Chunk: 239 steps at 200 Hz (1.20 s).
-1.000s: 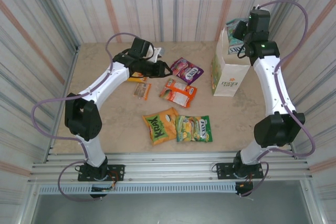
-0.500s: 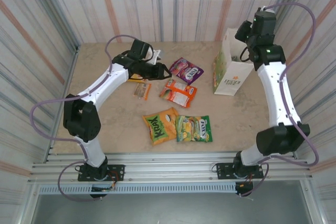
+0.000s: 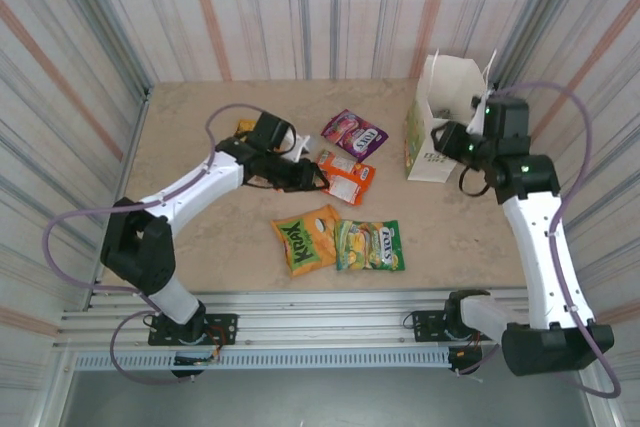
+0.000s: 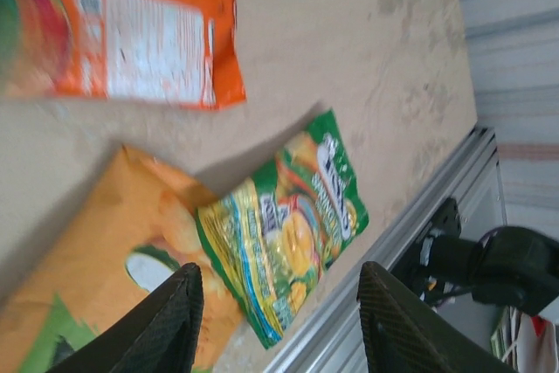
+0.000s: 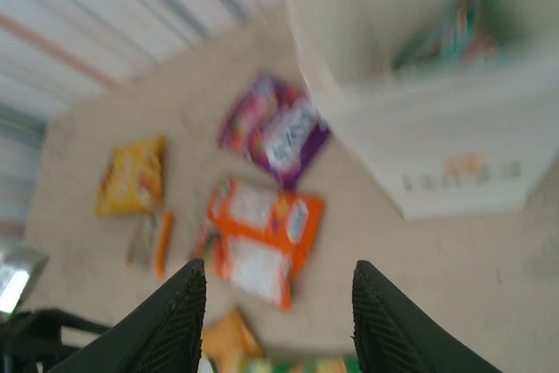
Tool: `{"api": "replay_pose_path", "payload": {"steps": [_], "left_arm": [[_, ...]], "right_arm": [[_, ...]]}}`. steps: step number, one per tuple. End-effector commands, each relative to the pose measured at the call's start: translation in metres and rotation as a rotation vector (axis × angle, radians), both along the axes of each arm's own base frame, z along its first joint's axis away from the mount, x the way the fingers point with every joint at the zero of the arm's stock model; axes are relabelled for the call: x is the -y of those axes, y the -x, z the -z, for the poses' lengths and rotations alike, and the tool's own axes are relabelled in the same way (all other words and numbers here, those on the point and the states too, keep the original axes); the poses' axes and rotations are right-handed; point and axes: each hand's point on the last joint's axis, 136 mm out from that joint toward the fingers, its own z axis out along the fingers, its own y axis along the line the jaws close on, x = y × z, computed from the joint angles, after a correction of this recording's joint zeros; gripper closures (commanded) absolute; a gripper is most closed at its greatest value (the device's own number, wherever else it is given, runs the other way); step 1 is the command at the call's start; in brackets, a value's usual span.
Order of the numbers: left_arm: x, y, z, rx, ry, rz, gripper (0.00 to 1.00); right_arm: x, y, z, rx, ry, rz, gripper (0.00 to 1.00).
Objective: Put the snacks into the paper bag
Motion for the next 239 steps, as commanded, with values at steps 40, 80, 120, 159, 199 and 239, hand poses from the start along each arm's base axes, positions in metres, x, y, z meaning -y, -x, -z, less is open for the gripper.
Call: {"api": "replay_pose_path", "payload": {"steps": [40, 80, 120, 159, 199, 239], "left_arm": [[0.032, 0.047, 0.044, -0.150, 0.009, 0.059, 0.49], [0.037, 0.068, 0.074, -0.213, -0.036, 0.076, 0.49], [0.033, 0.072, 0.096, -0.259, -0.067, 0.029, 0.47], [0.034, 0.072, 0.114, -0.297, -0.077, -0.001, 0.45], [0.043, 0.071, 0.121, -0.322, -0.024, -0.018, 0.45], [0.050, 0.070, 0.127, -0.339, 0.016, -0.026, 0.45]], "right_arm": [[-0.020, 0.068, 0.131, -0.353, -0.143, 0.012, 0.47], [-0.038, 0.086, 0.176, -0.422, -0.136, -0.026, 0.46], [-0.048, 0.095, 0.210, -0.458, -0.162, -0.033, 0.45], [-0.068, 0.096, 0.222, -0.455, -0.226, -0.114, 0.45], [-0.070, 0.098, 0.243, -0.499, -0.214, -0.114, 0.45], [-0.074, 0.102, 0.257, -0.554, -0.218, -0.127, 0.45]]}}
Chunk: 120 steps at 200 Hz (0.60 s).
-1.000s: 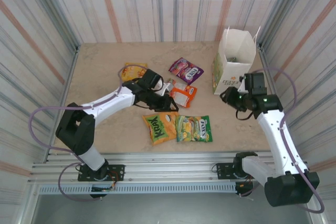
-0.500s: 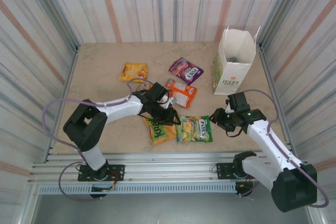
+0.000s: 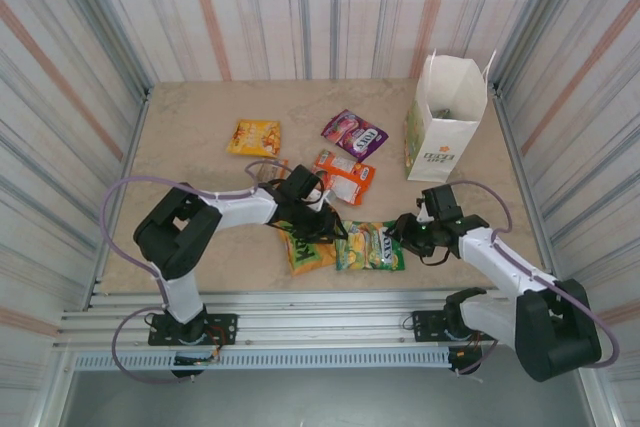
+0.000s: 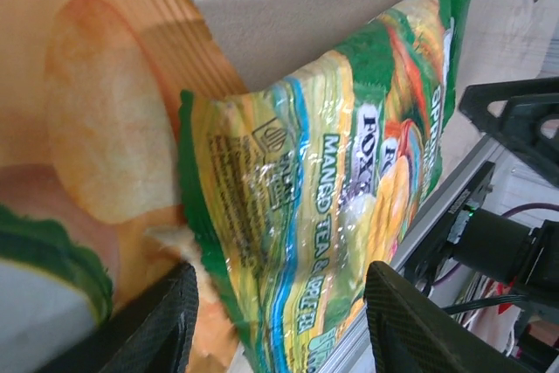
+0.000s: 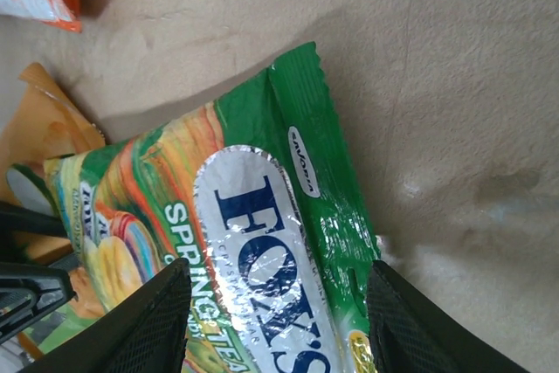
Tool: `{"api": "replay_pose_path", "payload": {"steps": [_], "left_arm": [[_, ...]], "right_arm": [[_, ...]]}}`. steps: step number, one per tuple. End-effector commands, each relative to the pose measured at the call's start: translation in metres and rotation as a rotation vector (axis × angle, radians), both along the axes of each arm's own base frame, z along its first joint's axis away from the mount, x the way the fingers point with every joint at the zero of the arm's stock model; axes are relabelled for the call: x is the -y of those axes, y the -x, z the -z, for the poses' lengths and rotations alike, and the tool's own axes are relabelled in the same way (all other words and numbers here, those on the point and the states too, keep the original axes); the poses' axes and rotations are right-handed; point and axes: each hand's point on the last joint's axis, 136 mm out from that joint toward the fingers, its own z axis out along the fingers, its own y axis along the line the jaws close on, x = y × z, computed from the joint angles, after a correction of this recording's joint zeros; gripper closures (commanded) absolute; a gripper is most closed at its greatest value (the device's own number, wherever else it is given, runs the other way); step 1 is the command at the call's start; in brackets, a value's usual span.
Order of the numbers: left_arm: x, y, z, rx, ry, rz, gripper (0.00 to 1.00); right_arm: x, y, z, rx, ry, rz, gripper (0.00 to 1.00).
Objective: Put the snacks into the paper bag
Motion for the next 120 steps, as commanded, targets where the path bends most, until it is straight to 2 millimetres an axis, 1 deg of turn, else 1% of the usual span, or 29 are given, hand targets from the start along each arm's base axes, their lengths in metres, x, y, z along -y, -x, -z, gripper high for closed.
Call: {"api": "replay_pose_path", "payload": {"steps": [1, 47, 85, 120], "left_arm": [[0.007, 0.003, 0.009, -0.028, 0.025, -0.011, 0.45], [0.021, 0.001, 0.006, -0.031, 0.071, 0.003, 0.45], [0.036, -0.002, -0.010, -0.007, 0.141, 0.032, 0.45], [0.049, -0.006, -0.029, 0.019, 0.222, 0.039, 0.47]], "right_arm": [[-0.006, 0.005, 0.009, -0.033, -0.019, -0.015, 0.45], [-0.012, 0.009, 0.022, -0.069, -0.038, -0.019, 0.47], [-0.014, 0.012, 0.029, -0.080, -0.047, -0.012, 0.50], [-0.017, 0.009, 0.028, -0.064, -0.075, -0.006, 0.52]]}}
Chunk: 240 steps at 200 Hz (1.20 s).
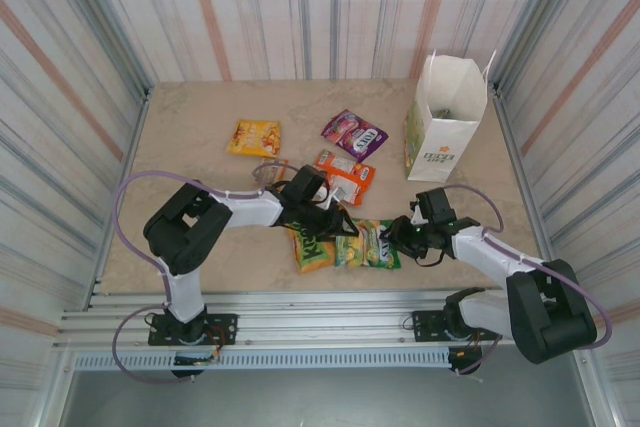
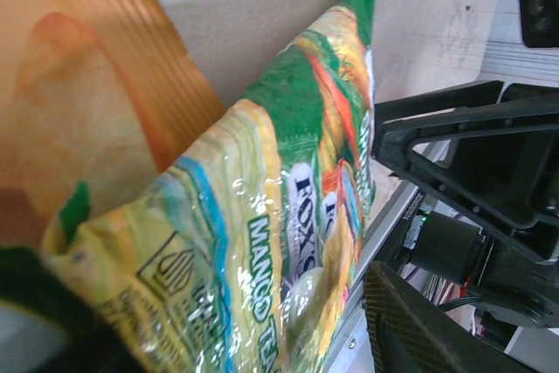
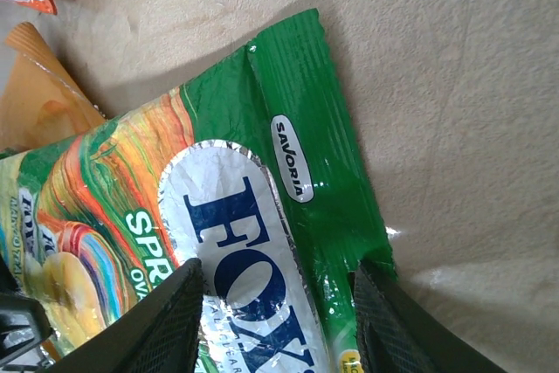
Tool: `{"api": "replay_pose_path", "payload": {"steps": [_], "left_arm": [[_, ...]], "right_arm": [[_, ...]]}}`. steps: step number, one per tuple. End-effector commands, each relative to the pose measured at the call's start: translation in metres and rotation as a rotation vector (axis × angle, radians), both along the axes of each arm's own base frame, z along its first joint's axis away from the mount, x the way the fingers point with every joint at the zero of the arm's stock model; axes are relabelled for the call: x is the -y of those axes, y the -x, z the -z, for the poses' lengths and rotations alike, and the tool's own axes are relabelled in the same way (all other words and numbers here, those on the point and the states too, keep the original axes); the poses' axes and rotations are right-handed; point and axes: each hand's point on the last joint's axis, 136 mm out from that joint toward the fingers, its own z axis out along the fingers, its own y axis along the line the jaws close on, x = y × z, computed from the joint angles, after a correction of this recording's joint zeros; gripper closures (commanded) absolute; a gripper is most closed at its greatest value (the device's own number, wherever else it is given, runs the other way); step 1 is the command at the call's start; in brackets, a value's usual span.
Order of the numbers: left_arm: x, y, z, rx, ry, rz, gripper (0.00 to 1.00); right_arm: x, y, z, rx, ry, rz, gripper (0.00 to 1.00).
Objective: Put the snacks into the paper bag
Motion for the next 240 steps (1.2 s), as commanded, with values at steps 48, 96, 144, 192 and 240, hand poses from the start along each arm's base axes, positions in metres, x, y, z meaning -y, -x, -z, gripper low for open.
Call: {"api": "replay_pose_path", "payload": {"steps": [48, 96, 144, 192, 240], "left_arm": [[0.027, -0.005, -0.035, 0.049, 0.132, 0.036, 0.56], [0.020, -0.006, -0.035, 0.084, 0.084, 0.043, 0.70], [0.017, -0.011, -0.049, 0.184, 0.052, 0.091, 0.79], [0.015, -0.012, -0.083, 0.354, 0.065, 0.191, 0.85], [0.001, -0.007, -0.130, 0.606, 0.048, 0.376, 0.85]], "right_arm": [[-0.005, 0.006, 0.005, -0.010, -0.039, 0.009, 0.53], [-0.003, -0.002, -0.018, 0.104, -0.053, 0.022, 0.50], [0.012, -0.012, -0.058, 0.314, -0.035, 0.075, 0.45], [0.028, -0.016, -0.115, 0.585, 0.017, 0.074, 0.46], [0.009, -0.011, -0.182, 0.856, 0.111, -0.268, 0.41]]}}
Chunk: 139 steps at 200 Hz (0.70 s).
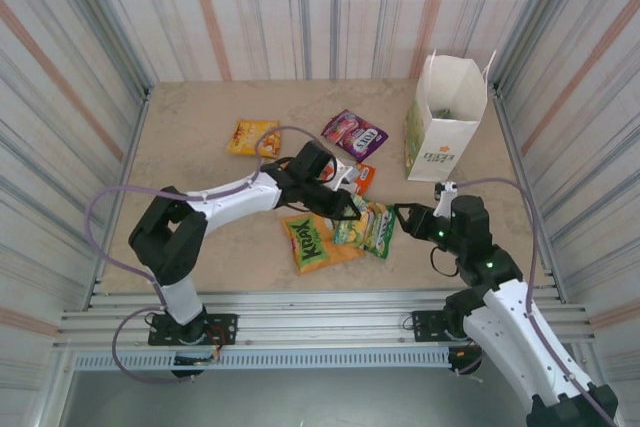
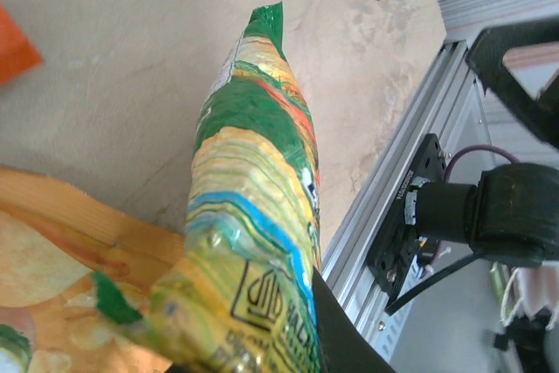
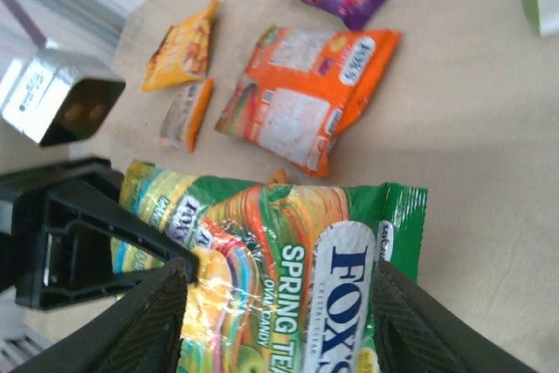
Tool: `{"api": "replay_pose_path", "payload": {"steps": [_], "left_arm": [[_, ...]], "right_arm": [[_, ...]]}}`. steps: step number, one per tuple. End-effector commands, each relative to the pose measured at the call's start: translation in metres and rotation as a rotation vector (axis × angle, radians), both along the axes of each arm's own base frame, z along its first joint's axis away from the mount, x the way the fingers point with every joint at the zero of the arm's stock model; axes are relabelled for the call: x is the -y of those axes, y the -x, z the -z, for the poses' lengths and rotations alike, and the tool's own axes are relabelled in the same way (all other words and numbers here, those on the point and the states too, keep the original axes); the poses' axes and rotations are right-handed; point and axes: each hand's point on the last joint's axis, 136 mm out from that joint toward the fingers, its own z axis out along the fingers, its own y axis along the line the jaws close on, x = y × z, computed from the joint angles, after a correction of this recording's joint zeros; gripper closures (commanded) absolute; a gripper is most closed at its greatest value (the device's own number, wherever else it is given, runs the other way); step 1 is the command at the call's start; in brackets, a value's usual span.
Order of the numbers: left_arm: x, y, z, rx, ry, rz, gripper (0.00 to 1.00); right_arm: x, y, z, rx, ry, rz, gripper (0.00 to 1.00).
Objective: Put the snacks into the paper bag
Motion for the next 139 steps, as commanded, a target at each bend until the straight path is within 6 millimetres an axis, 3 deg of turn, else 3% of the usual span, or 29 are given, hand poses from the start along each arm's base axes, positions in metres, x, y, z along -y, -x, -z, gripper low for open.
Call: {"api": "replay_pose_path", "payload": {"steps": [1, 66, 104, 139], "left_arm": [[-0.009, 0.010, -0.048, 0.212, 0.026, 0.158, 0.86], [-0.030, 0.033, -0.104, 0.475, 0.071, 0.366, 0.87], [-0.037, 0.048, -0.132, 0.575, 0.147, 0.424, 0.88], [-0.043, 0.055, -0.142, 0.626, 0.166, 0.456, 0.87]], "right_arm": [[-0.013, 0.004, -0.037, 0.172, 0.153, -0.199, 0.41], [-0.051, 0.024, -0.090, 0.351, 0.376, -0.727, 0.29], [-0.062, 0.041, -0.093, 0.374, 0.400, -0.953, 0.25], [-0.073, 0.045, -0.085, 0.310, 0.392, -1.075, 0.25]]}}
